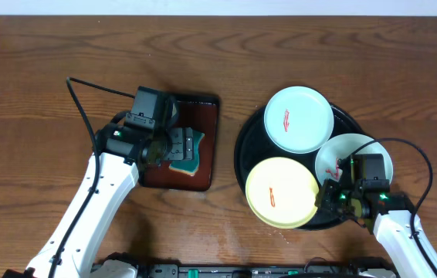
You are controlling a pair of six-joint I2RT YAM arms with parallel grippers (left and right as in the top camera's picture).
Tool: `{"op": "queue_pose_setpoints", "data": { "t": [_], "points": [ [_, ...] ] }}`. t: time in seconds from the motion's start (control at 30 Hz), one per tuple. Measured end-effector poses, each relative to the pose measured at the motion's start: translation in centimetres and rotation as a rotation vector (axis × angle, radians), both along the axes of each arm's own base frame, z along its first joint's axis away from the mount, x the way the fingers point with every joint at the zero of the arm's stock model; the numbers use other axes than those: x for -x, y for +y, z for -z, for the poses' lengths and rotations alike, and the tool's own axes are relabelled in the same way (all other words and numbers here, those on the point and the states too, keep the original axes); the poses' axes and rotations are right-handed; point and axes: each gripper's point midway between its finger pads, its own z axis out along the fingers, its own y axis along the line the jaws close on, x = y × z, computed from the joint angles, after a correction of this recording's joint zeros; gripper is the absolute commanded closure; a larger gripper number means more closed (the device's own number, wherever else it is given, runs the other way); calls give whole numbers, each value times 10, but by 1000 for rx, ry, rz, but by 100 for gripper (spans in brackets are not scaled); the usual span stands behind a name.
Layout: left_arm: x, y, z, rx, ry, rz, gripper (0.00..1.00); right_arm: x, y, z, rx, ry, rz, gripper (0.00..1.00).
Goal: Clean dirty plates on tray and stack at the side
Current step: 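Grasp the yellow plate rim with the right gripper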
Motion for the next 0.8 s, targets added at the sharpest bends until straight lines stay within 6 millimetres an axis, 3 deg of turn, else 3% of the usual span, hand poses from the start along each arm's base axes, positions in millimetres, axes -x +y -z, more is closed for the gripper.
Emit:
{"op": "queue_pose_setpoints", "data": {
  "t": [0.23,0.37,0.43,0.5,0.63,0.7,0.77,0.8],
  "points": [
    [0,0,0,-2,-1,0,15,-35,3,-15,-14,-162,-4,99],
    [0,0,0,-2,-1,-1,15,-39,4,-17,-18,-178,-5,99],
    [0,0,0,-2,-1,-1,15,-33,4,-14,-19,-153,-4,86],
    [0,0,0,-2,-1,0,15,-26,4,-11,-23,-119,-5,62],
    [-1,0,0,-1,-4,-1,15,-19,12,-11,-46,-116,-89,39],
    [-1,0,-1,0,-6,0,15,-17,18,-13,-61,-137,-156,42],
    [-2,0,-1,0,-8,-1,15,-16,21,-15,-66,-152,-202,59],
    [-2,0,-1,0,-8,-1,15,-16,22,-15,-66,-162,-222,59]
  ]
}}
